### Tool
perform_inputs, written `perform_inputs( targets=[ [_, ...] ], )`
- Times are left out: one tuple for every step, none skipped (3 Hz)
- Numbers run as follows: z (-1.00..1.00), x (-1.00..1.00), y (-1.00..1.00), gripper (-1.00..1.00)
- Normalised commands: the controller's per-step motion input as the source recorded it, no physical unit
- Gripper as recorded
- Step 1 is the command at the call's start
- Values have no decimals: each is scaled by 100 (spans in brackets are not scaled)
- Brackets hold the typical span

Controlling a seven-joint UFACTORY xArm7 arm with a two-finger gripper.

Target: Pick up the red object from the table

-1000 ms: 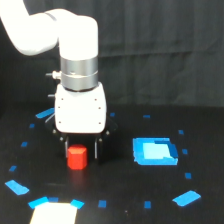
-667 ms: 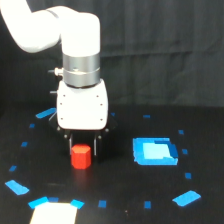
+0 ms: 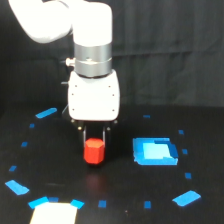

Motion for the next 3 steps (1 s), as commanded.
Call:
perform_inputs(
  targets=[
    [100, 50, 77, -100],
    [100, 45, 87, -100],
    [99, -47, 42, -100]
  ],
)
